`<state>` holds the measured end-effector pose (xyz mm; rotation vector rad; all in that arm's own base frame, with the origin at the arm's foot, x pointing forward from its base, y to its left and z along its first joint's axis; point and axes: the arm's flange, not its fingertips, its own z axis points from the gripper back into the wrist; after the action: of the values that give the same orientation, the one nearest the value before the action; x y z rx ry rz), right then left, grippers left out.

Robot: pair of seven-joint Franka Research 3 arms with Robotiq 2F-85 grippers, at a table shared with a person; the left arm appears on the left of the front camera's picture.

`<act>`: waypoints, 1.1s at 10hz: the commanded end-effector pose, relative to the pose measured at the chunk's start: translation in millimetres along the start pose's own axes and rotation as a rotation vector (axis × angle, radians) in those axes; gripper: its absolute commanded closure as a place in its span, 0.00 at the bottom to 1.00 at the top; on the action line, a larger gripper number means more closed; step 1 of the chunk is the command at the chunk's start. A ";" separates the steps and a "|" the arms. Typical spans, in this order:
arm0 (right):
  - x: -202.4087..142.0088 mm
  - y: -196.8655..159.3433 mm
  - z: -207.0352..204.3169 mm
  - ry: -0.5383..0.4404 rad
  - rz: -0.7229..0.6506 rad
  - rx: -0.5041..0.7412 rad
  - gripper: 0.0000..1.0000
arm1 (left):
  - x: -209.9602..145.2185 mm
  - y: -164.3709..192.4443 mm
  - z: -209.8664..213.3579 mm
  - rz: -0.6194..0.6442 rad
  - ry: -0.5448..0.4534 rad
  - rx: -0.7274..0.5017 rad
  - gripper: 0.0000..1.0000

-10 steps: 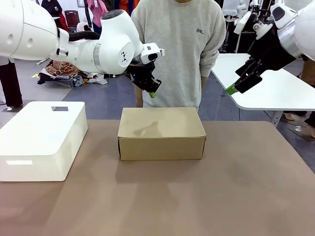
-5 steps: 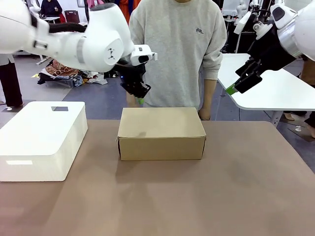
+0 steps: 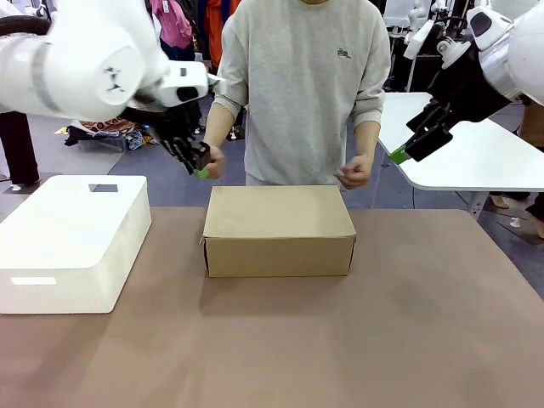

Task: Pack the shoes into the box.
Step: Press down on the lid of the Shoes Box.

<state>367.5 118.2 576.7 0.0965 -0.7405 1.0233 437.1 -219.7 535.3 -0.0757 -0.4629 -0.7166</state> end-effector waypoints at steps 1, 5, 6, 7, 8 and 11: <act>3.2 0.2 -0.2 0.002 -0.012 -0.014 0.00 | -38.3 4.6 16.7 -0.085 -0.054 -0.033 0.00; 3.2 0.2 -0.2 0.002 -0.012 -0.014 0.00 | -53.0 8.4 48.5 -0.170 -0.214 -0.029 0.00; 3.2 0.2 -0.2 0.002 -0.012 -0.014 0.00 | -50.1 11.5 52.4 -0.168 -0.241 -0.026 0.00; 3.2 0.2 -0.2 0.002 -0.012 -0.014 0.00 | -48.6 11.6 55.2 -0.175 -0.256 -0.017 0.00; 3.2 0.2 -0.2 0.002 -0.012 -0.014 0.00 | -44.6 12.8 57.6 -0.181 -0.265 -0.012 0.00; 3.2 0.2 -0.2 0.002 -0.012 -0.014 0.00 | -44.3 20.3 58.2 -0.076 -0.236 -0.012 0.05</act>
<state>367.4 118.4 576.8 0.0968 -0.7407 1.0238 392.7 -169.7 571.1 -0.1253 -0.7035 -0.8394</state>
